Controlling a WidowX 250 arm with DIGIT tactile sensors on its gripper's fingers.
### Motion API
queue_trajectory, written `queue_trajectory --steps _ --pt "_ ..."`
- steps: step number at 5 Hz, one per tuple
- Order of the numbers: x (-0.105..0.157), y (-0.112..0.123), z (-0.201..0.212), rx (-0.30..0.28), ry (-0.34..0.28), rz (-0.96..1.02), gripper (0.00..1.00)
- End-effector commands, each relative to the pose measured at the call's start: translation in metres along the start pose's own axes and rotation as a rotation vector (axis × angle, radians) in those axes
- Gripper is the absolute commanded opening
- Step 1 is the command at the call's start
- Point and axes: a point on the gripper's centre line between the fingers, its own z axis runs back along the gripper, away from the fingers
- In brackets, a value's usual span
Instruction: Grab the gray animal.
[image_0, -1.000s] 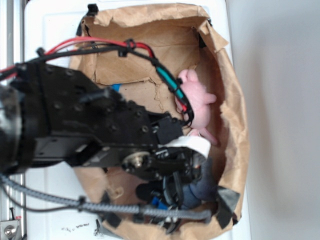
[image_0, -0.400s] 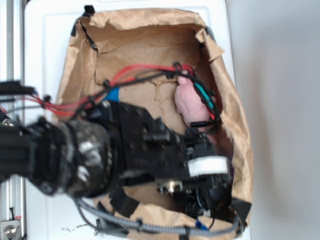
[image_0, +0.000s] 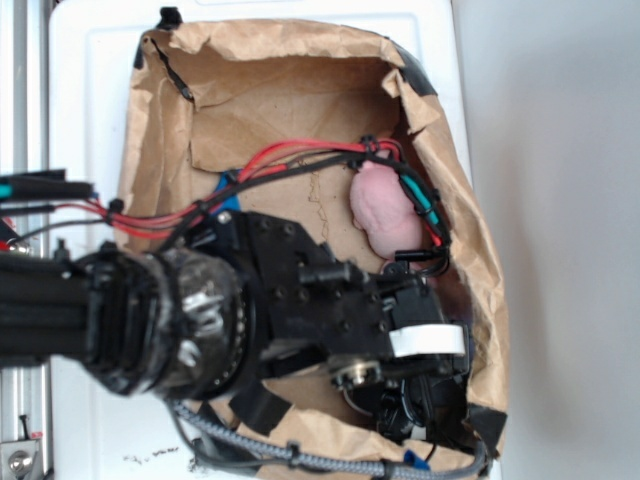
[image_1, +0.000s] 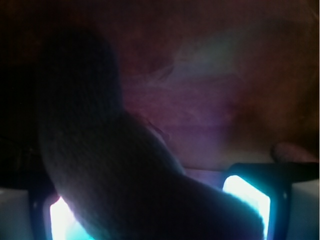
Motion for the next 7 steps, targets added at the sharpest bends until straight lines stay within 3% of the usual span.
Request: queue_trajectory --steps 1,4,5,6,7 --pt "-0.005 -0.021 0.019 -0.051 -0.063 -0.136 0.00" --pt "-0.005 -0.011 0.033 -0.054 0.023 -0.132 0.00" --pt "-0.007 0.004 0.058 0.015 0.141 -0.100 0.00" --pt "-0.015 0.022 0.081 0.156 0.293 -0.022 0.00" --pt "-0.016 0.036 0.105 0.306 0.350 0.007 0.00"
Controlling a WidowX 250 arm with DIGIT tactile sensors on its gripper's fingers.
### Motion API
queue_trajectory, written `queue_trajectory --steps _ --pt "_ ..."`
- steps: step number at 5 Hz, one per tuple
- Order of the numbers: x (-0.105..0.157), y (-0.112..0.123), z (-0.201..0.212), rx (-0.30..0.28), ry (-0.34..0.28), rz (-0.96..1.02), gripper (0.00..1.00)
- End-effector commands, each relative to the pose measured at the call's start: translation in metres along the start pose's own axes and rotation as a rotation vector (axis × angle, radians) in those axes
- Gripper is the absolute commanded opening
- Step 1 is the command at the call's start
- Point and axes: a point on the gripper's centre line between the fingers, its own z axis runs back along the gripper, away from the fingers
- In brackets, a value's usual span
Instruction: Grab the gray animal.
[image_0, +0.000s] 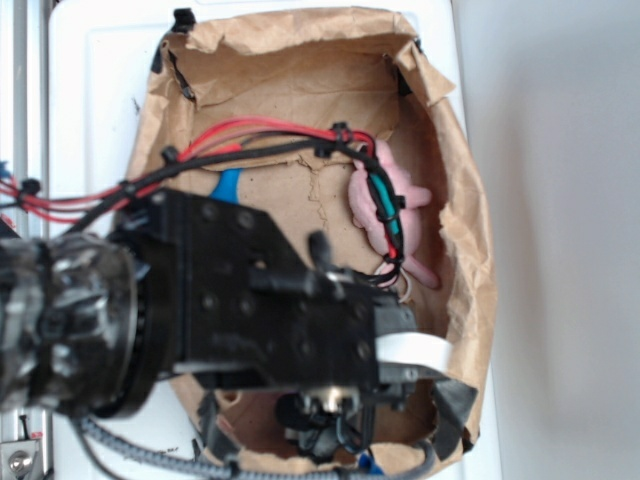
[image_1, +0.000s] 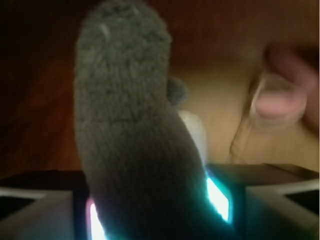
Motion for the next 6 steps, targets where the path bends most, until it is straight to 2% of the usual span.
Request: queue_trajectory --steps 1,2,3,4,5,6 --pt "-0.006 0.040 0.072 0.118 0.085 0.066 0.00" --pt "-0.013 0.066 0.096 0.071 0.069 0.082 0.00" --pt "-0.020 0.083 0.116 0.039 0.001 0.084 0.00" --pt "-0.022 0.090 0.128 0.004 -0.051 0.093 0.00" --pt "-0.021 0.087 0.128 0.001 -0.061 0.090 0.00" --pt "-0.023 0.078 0.126 0.033 -0.081 0.041 0.00"
